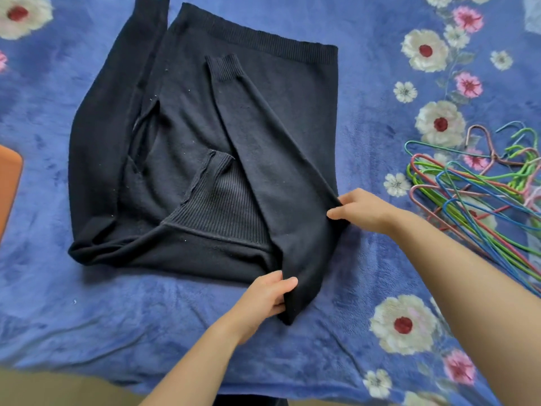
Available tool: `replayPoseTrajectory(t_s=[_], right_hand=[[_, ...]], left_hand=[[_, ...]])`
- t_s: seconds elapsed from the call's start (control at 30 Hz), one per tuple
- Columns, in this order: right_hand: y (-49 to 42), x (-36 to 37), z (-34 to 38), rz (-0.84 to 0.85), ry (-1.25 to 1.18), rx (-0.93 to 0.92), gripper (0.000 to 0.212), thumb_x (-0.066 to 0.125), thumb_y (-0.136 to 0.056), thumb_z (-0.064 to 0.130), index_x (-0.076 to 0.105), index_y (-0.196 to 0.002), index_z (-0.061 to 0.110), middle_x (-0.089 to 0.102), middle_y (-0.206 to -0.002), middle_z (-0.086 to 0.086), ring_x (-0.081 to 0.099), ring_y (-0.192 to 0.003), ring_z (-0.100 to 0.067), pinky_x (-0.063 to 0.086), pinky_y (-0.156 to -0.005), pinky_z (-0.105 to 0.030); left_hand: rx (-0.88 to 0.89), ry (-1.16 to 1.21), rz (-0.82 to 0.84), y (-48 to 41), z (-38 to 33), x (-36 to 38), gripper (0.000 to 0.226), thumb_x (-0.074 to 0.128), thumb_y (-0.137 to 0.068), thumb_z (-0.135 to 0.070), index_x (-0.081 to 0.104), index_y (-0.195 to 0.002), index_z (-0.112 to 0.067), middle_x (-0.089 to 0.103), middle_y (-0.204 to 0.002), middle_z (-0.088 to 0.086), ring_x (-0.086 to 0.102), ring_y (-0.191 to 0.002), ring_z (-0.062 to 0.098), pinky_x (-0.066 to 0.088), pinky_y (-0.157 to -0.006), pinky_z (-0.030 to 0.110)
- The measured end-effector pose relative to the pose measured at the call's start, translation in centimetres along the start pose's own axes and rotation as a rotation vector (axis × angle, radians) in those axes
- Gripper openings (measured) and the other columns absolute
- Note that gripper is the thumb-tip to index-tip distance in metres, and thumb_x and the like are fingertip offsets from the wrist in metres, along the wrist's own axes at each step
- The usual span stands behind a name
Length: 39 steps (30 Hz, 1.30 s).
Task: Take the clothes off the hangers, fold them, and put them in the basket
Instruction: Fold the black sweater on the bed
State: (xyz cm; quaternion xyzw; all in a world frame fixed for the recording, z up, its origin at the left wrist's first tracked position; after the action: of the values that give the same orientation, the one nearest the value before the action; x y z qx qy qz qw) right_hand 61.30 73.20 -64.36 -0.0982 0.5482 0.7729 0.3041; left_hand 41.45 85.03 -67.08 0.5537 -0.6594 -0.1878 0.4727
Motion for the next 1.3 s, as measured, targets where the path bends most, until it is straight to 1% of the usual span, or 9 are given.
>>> replayPoseTrajectory(t_s=[0.27,0.4,0.57,0.73,0.93,1.17,1.2,1.23,1.3], right_hand=[[0.7,-0.7,3.2,-0.564,0.052,-0.067,0.022,0.057,-0.088,0.026,0.060,-0.108,0.017,0.044,-0.107,0.005,0.045,-0.108,-0.018,0.035,-0.078,-0.031],[-0.8,-1.0,8.8,-0.551,0.180,-0.226,0.053,0.052,-0.095,0.032,0.040,-0.145,0.018,0.039,-0.142,0.001,0.033,-0.131,-0.020,0.033,-0.099,-0.034],[-3.9,3.9,15.2,-0.288,0.455,-0.344,0.060,0.038,-0.101,0.036,0.016,-0.156,0.022,0.002,-0.164,0.000,0.000,-0.150,-0.020,0.014,-0.118,-0.044],[-5.1,7.3,21.8,-0.259,0.305,-0.387,0.063,0.047,-0.094,0.012,0.024,-0.152,0.012,0.013,-0.163,-0.003,0.012,-0.148,-0.020,0.017,-0.117,-0.036],[-6.2,9.2,31.1,-0.261,0.210,-0.575,0.042,0.044,-0.097,0.013,0.050,-0.138,0.016,0.054,-0.135,0.003,0.050,-0.121,-0.014,0.039,-0.103,-0.031],[-10.9,10.5,36.4,-0.178,-0.235,-0.263,0.019,0.061,-0.085,0.030,0.056,-0.079,0.013,0.056,-0.075,-0.006,0.066,-0.076,-0.026,0.053,-0.067,-0.037],[-11.5,10.5,36.7,-0.166,-0.263,-0.223,0.032,0.063,-0.083,0.028,0.033,-0.078,0.019,0.054,-0.074,-0.006,0.062,-0.071,-0.024,0.053,-0.064,-0.038],[-12.2,10.5,37.0,-0.155,-0.298,-0.186,0.047,0.065,-0.083,0.024,0.046,-0.108,-0.011,0.055,-0.074,-0.007,0.060,-0.067,-0.021,0.054,-0.063,-0.039],[-13.3,10.0,37.6,-0.174,-0.377,-0.136,0.015,0.066,-0.083,0.017,0.060,-0.087,0.005,0.059,-0.075,-0.010,0.060,-0.059,-0.020,0.054,-0.055,-0.031]], left_hand=[[-0.047,-0.246,-0.063,0.0,0.7,-0.2,0.017,0.063,-0.087,-0.017,0.048,-0.080,-0.016,0.037,-0.061,-0.002,0.039,-0.058,0.011,0.034,-0.062,0.028],[-0.056,-0.317,-0.121,0.9,-3.4,-2.3,0.011,0.059,-0.090,-0.021,0.067,-0.095,-0.015,0.073,-0.091,-0.002,0.070,-0.082,0.008,0.050,-0.073,0.022],[0.393,-0.288,-0.758,4.4,-13.4,-13.1,0.015,0.062,-0.085,-0.005,0.067,-0.090,-0.018,0.072,-0.086,-0.003,0.065,-0.069,0.007,0.046,-0.064,0.013],[0.455,-0.562,-1.435,11.5,-17.9,-25.9,0.043,0.069,-0.084,-0.018,0.057,-0.125,-0.014,0.045,-0.136,0.010,0.036,-0.125,0.029,0.025,-0.102,0.026],[0.338,-0.468,-1.170,9.7,-18.2,-33.3,0.078,0.071,-0.083,-0.043,0.029,-0.148,-0.029,0.031,-0.144,0.006,0.027,-0.134,0.024,0.024,-0.110,0.035],[0.495,-0.907,-1.065,8.6,-18.5,-29.4,0.038,0.069,-0.083,-0.039,0.060,-0.118,-0.024,0.052,-0.094,-0.011,0.049,-0.086,0.010,0.039,-0.085,0.030],[0.452,-0.878,-1.022,8.2,-18.1,-29.4,0.033,0.067,-0.087,-0.031,0.064,-0.119,-0.022,0.054,-0.088,-0.011,0.053,-0.082,0.012,0.044,-0.083,0.031],[0.441,-0.803,-1.013,8.2,-17.9,-29.5,0.028,0.065,-0.089,-0.024,0.068,-0.116,-0.021,0.057,-0.083,-0.010,0.056,-0.079,0.014,0.047,-0.081,0.032],[0.484,-0.530,-1.021,9.2,-18.4,-29.9,0.017,0.068,-0.088,-0.017,0.075,-0.103,-0.021,0.065,-0.075,-0.008,0.060,-0.073,0.010,0.048,-0.076,0.023]])
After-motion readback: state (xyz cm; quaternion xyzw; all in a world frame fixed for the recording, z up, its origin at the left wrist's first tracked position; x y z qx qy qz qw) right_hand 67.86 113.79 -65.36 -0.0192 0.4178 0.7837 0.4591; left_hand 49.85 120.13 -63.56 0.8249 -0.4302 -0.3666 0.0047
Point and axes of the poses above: each hand's wrist, its own y-axis away from the middle knuckle, its own x-axis out of the palm, z = x × y, the point moved 8 cm from there along -y, towards the middle knuckle
